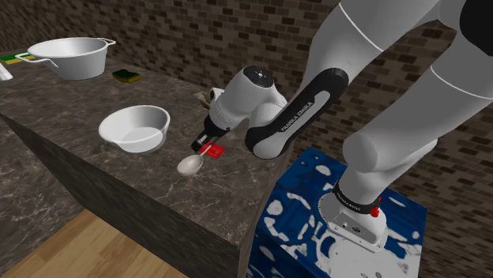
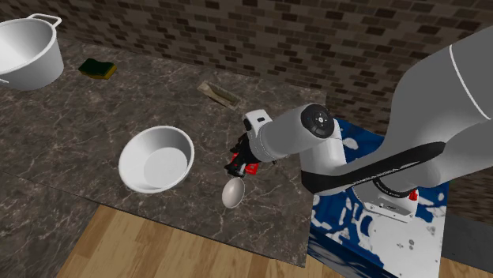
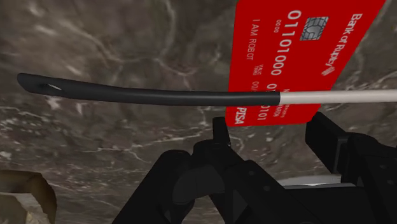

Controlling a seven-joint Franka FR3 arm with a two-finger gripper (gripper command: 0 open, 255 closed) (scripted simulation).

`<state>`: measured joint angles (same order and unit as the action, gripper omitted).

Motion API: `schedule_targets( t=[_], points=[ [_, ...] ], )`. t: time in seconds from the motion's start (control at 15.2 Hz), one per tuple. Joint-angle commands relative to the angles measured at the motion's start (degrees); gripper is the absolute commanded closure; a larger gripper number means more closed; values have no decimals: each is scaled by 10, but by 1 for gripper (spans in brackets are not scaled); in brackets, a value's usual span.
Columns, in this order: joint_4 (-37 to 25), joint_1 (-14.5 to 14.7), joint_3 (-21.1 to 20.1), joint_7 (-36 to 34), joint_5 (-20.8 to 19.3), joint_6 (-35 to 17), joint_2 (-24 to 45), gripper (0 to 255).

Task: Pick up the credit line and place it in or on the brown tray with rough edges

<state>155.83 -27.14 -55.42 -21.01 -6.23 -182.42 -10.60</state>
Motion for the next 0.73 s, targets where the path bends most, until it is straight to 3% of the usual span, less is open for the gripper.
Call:
schedule_targets(
  t=[0.0, 0.26, 0.66],
  points=[
    [-1, 79, 76, 22, 22, 20, -8, 255],
    [-7, 173, 162, 64, 70, 58, -34, 255],
    [-21, 240, 225, 103, 115, 117, -74, 255]
  ],
)
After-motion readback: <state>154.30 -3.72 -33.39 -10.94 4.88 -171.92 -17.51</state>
